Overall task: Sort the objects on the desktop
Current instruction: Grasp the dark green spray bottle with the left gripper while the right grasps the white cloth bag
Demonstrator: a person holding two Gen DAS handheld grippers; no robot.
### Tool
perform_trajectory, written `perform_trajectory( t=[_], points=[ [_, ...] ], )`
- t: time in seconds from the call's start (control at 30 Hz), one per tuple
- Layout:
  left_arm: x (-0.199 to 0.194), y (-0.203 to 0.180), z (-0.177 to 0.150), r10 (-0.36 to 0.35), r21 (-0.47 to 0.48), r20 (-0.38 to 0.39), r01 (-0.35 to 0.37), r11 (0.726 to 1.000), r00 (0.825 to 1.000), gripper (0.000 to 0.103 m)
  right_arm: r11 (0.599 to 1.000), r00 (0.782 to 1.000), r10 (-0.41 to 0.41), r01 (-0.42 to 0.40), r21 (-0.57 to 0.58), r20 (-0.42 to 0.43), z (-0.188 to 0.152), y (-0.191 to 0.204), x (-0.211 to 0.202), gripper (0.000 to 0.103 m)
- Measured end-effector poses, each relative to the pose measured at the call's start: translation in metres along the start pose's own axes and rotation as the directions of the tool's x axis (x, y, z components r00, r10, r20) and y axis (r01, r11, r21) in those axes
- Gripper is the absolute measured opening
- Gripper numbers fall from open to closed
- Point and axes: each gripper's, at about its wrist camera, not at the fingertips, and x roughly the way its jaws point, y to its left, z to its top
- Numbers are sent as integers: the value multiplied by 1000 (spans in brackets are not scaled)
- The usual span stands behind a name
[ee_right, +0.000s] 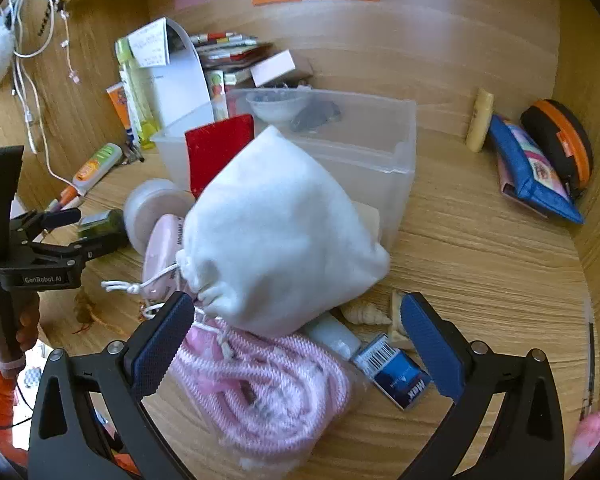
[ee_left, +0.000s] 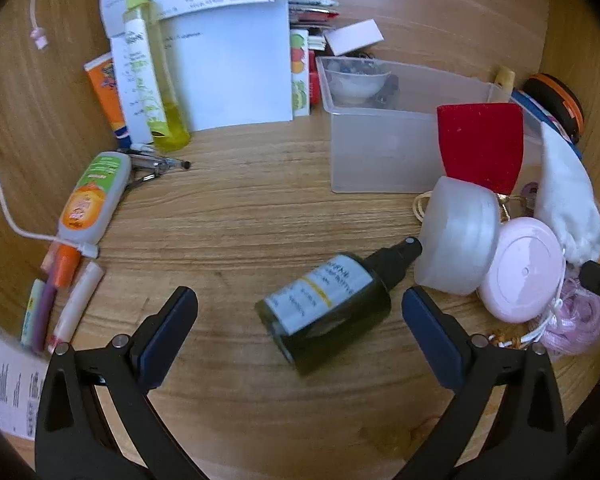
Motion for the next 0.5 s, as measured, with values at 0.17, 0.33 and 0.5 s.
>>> perform_trajectory(
  t=[0.17,0.33,0.5],
  points=[
    [8,-5,7,5,46,-26,-4,999,1000,103,999,1000,6,-7,-40,-25,8,5,11,103],
    [15,-9,11,27,76,-30,-25,997,999,103,997,999,5,-9,-77,-46,15,8,20,103],
    [22,-10,11,47,83,-32,-44,996,998,103,993,998,-19,12,-115,-57,16,10,28,103]
  ],
)
